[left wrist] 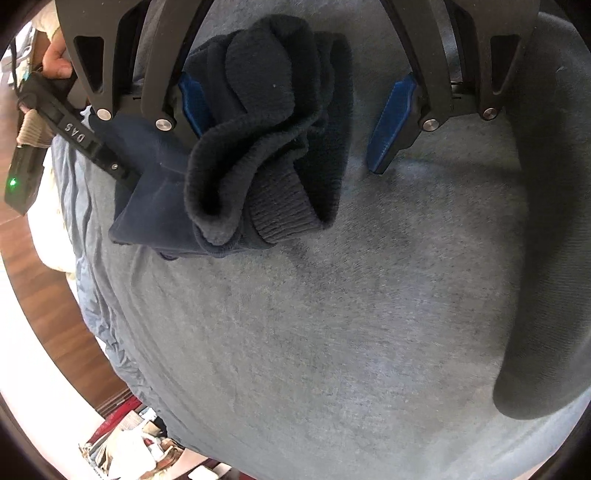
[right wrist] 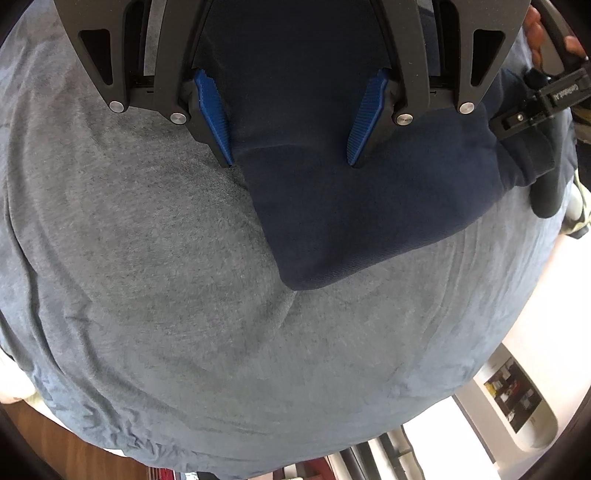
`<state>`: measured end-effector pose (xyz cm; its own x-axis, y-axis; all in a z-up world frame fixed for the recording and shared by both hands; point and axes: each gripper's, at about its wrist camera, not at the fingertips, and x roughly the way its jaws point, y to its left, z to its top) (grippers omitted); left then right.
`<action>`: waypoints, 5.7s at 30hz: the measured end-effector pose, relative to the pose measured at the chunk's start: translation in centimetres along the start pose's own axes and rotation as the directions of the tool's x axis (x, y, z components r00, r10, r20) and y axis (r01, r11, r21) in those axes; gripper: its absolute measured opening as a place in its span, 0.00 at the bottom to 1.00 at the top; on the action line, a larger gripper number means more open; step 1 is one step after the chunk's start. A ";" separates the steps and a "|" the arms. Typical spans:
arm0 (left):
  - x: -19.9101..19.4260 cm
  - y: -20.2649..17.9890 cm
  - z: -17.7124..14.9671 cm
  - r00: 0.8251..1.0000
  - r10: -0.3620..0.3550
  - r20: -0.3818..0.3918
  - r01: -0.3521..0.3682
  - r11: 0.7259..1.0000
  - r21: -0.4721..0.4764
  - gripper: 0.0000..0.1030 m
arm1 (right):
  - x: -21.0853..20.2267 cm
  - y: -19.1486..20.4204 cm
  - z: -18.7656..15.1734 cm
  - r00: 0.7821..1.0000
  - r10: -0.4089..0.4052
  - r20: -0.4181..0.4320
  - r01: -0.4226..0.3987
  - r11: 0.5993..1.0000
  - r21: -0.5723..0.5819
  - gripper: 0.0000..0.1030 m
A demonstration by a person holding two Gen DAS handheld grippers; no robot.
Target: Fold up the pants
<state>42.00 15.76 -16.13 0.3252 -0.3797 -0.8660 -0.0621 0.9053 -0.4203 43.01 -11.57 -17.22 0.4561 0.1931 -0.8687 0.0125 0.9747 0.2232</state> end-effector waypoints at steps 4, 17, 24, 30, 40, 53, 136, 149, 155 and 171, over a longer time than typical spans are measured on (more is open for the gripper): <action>0.3 0.2 0.1 0.999 -0.041 0.004 0.041 0.999 -0.028 0.74 | 0.4 -0.1 0.0 1.000 -0.002 -0.003 0.002 1.000 -0.004 0.61; -1.6 -0.5 0.4 0.985 -0.170 -0.028 0.169 0.985 -0.030 0.33 | -1.9 1.0 0.3 1.000 -0.004 0.029 0.006 0.999 -0.050 0.22; -5.8 -1.6 -0.5 0.961 -0.272 0.039 0.275 0.959 -0.066 0.31 | -6.1 2.0 0.4 0.993 -0.058 0.105 0.067 0.994 -0.081 0.17; -10.9 -2.2 -1.4 0.943 -0.312 0.115 0.318 0.947 -0.037 0.31 | -10.7 3.1 0.8 0.980 -0.058 0.192 0.078 0.992 -0.099 0.17; -19.4 2.1 -1.5 0.941 -0.269 0.207 0.283 0.958 -0.043 0.31 | -15.2 10.4 0.8 0.964 0.009 0.265 0.052 0.974 -0.222 0.17; -26.3 13.3 -0.8 0.946 -0.156 0.283 0.183 0.980 -0.073 0.32 | -12.7 22.9 -0.2 0.958 0.167 0.232 -0.104 0.959 -0.263 0.17; -31.8 14.9 -7.3 0.842 0.281 0.461 -0.354 0.932 0.080 0.75 | -13.8 27.7 -10.2 0.966 0.021 0.258 0.068 0.941 -0.331 0.59; -28.0 4.9 -15.8 0.811 0.285 0.511 -0.357 0.933 0.046 0.92 | -20.1 20.0 -11.2 0.933 0.201 0.299 -0.071 0.916 -0.395 0.78; -23.9 3.8 -18.4 0.811 0.259 0.525 -0.328 0.944 0.043 0.94 | -18.8 15.9 -13.2 0.921 0.173 0.350 -0.036 0.931 -0.364 0.78; -21.3 -0.5 -26.6 0.730 0.274 0.626 -0.407 0.910 0.077 0.97 | -17.8 10.6 -20.0 0.855 0.221 0.469 -0.037 0.928 -0.370 0.78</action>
<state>10.03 18.36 -4.64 0.8107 0.0901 -0.5785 -0.1168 0.9931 -0.0089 17.25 -2.42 -8.24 0.8103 0.3275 -0.4860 -0.3344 0.9394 0.0756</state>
